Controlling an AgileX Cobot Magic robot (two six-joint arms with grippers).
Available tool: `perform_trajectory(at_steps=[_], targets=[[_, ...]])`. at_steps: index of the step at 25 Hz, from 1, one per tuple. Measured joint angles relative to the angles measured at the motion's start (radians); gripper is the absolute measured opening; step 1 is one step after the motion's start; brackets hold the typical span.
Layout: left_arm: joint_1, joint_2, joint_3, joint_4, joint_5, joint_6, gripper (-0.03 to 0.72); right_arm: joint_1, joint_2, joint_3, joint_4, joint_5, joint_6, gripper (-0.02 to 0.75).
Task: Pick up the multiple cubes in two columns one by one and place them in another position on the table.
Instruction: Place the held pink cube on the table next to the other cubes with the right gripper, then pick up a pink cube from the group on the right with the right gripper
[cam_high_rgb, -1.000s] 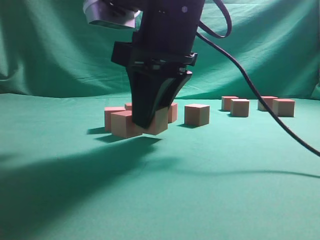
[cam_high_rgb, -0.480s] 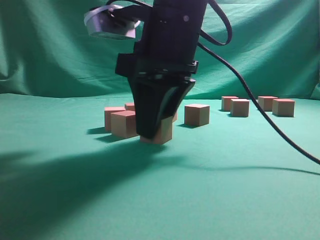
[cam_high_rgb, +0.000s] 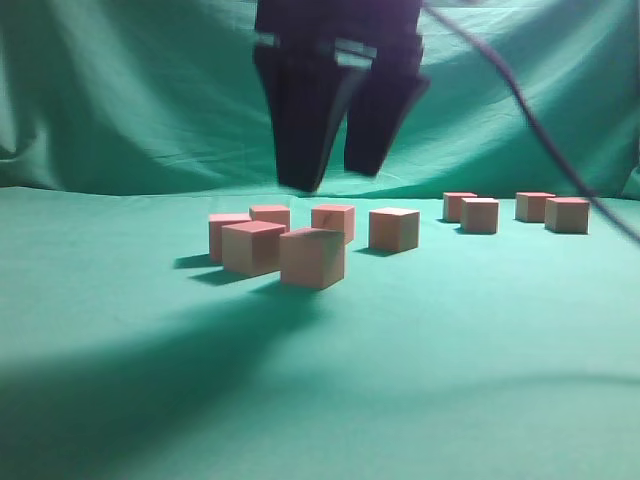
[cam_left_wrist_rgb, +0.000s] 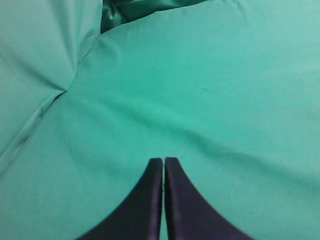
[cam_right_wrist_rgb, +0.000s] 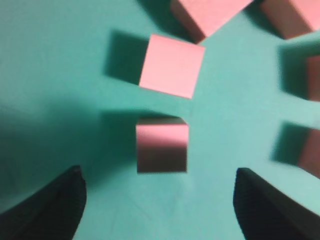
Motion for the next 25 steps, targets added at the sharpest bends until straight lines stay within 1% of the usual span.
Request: perform_trajectory(at_steps=[3, 9, 12, 14, 19, 21, 25], targets=[[0.0, 0.0, 0.0, 0.0, 0.0, 0.0, 0.0, 0.0, -0.053, -0.057, -0.065, 0.077, 0.086, 0.552], [0.0, 0.0, 0.0, 0.0, 0.0, 0.0, 0.0, -0.002, -0.143, -0.209, -0.247, 0.247, 0.346, 0.552], [0.0, 0.0, 0.0, 0.0, 0.0, 0.0, 0.0, -0.033, -0.182, -0.24, -0.334, 0.298, 0.474, 0.552], [0.0, 0.0, 0.0, 0.0, 0.0, 0.0, 0.0, -0.076, -0.201, -0.244, -0.373, 0.313, 0.542, 0.552], [0.0, 0.0, 0.0, 0.0, 0.0, 0.0, 0.0, -0.221, -0.208, -0.246, -0.372, 0.317, 0.652, 0.552], [0.0, 0.0, 0.0, 0.0, 0.0, 0.0, 0.0, -0.288, -0.195, -0.246, -0.344, 0.319, 0.671, 0.552], [0.0, 0.0, 0.0, 0.0, 0.0, 0.0, 0.0, -0.384, -0.135, -0.246, -0.269, 0.282, 0.672, 0.552]])
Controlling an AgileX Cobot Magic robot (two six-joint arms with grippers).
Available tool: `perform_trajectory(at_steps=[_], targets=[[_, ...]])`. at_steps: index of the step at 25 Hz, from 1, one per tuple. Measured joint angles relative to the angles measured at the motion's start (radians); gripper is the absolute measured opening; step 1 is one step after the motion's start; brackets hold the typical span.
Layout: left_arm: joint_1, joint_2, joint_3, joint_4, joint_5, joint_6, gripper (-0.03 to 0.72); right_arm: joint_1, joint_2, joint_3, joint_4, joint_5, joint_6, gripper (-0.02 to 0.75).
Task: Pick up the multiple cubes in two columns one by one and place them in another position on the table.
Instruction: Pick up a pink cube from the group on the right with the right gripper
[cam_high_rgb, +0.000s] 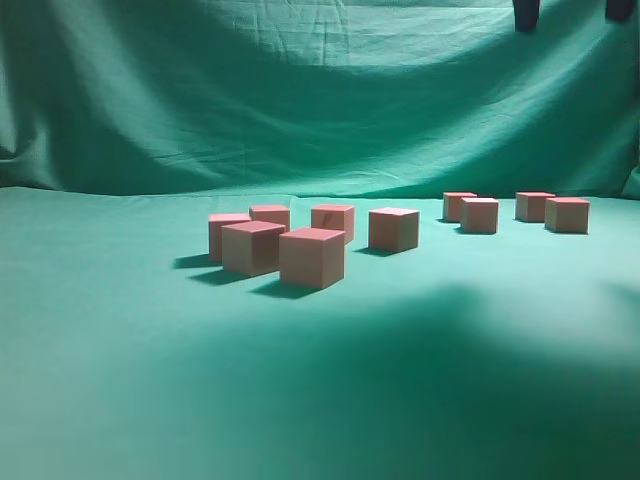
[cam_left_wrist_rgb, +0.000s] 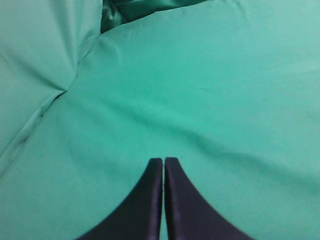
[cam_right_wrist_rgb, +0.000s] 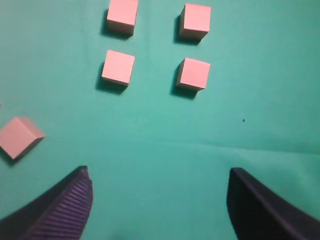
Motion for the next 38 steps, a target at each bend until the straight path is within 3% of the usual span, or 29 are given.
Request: perform_trajectory(at_steps=[5, 17, 25, 30, 38], targets=[[0.0, 0.0, 0.0, 0.0, 0.0, 0.0, 0.0, -0.051, 0.107, 0.0, 0.056, -0.094, 0.0, 0.552], [0.0, 0.0, 0.0, 0.0, 0.0, 0.0, 0.0, -0.053, 0.335, 0.0, 0.084, -0.408, -0.002, 0.552], [0.0, 0.0, 0.0, 0.0, 0.0, 0.0, 0.0, -0.053, 0.399, 0.0, 0.084, -0.467, -0.006, 0.552], [0.0, 0.0, 0.0, 0.0, 0.0, 0.0, 0.0, -0.054, 0.402, 0.0, 0.084, -0.467, -0.006, 0.257], [0.0, 0.0, 0.0, 0.0, 0.0, 0.0, 0.0, -0.054, 0.346, -0.002, 0.088, -0.433, -0.032, 0.255]])
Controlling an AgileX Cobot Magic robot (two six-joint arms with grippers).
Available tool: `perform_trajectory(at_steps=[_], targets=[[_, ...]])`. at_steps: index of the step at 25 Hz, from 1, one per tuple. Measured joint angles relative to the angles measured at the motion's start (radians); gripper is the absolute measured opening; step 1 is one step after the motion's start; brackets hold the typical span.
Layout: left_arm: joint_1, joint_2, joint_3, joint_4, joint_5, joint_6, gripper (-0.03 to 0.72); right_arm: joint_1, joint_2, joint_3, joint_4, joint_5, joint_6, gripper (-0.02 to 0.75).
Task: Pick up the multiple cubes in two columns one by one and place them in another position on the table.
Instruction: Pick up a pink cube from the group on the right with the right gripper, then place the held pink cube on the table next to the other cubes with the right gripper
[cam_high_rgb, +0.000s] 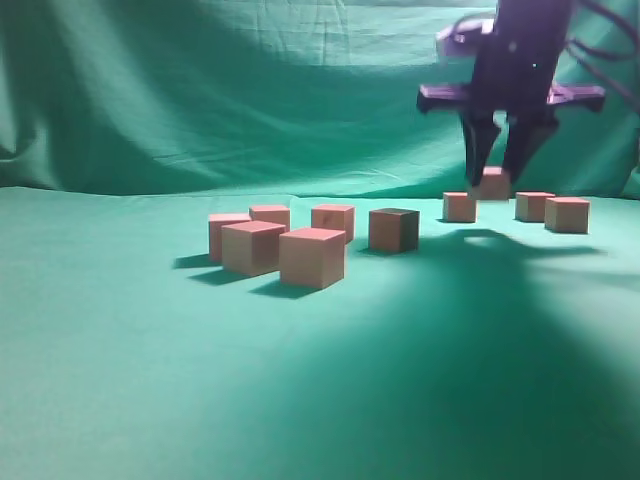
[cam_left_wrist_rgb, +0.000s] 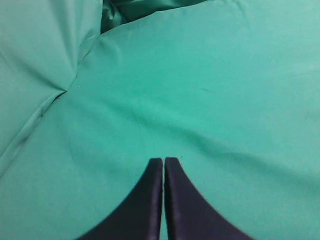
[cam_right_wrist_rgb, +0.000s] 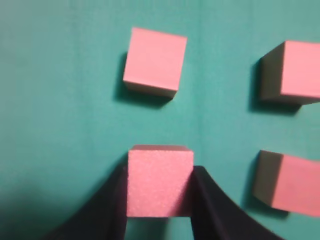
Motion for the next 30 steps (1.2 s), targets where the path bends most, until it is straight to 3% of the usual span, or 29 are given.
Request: perform_trajectory(at_steps=[6, 12, 23, 30], targets=[[0.0, 0.0, 0.0, 0.0, 0.0, 0.0, 0.0, 0.023, -0.203, 0.0, 0.002, 0.114, -0.008, 0.255], [0.0, 0.0, 0.0, 0.0, 0.0, 0.0, 0.0, 0.099, -0.393, 0.033, 0.002, 0.175, -0.008, 0.255], [0.0, 0.0, 0.0, 0.0, 0.0, 0.0, 0.0, 0.285, -0.699, 0.418, 0.004, 0.191, 0.097, 0.255], [0.0, 0.0, 0.0, 0.0, 0.0, 0.0, 0.0, 0.442, -0.74, 0.636, 0.004, 0.118, 0.17, 0.255]])
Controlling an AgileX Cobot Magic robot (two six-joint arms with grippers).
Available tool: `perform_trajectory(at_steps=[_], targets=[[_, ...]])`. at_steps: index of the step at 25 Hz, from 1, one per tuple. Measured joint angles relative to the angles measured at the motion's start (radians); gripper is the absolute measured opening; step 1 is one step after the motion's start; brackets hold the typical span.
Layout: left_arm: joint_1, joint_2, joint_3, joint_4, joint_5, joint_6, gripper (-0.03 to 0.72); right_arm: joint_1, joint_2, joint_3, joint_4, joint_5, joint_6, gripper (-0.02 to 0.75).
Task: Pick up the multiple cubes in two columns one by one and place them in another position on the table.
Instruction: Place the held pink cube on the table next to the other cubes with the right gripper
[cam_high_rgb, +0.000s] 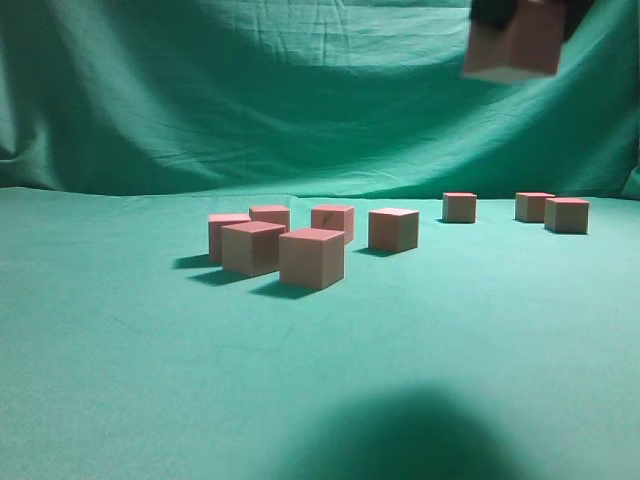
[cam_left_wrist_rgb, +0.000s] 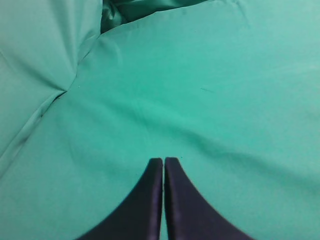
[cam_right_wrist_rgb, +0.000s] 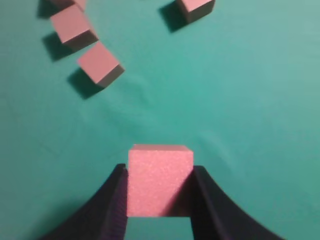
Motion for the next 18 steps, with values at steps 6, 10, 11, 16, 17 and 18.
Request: perform_trajectory(at_steps=[6, 10, 11, 16, 17, 18], targets=[[0.0, 0.0, 0.0, 0.0, 0.0, 0.0, 0.0, 0.057, 0.028, 0.085, 0.008, -0.18, 0.076, 0.255], [0.0, 0.0, 0.0, 0.0, 0.0, 0.0, 0.0, 0.059, 0.098, 0.089, 0.008, -0.224, 0.097, 0.255], [0.0, 0.0, 0.0, 0.0, 0.0, 0.0, 0.0, 0.059, 0.114, 0.091, 0.008, -0.231, 0.1, 0.255], [0.0, 0.0, 0.0, 0.0, 0.0, 0.0, 0.0, 0.059, 0.139, 0.091, -0.031, -0.235, 0.1, 0.255], [0.0, 0.0, 0.0, 0.0, 0.0, 0.0, 0.0, 0.059, 0.139, 0.091, -0.044, -0.235, 0.1, 0.255], [0.0, 0.0, 0.0, 0.0, 0.0, 0.0, 0.0, 0.059, 0.139, 0.091, -0.055, -0.232, 0.1, 0.255]])
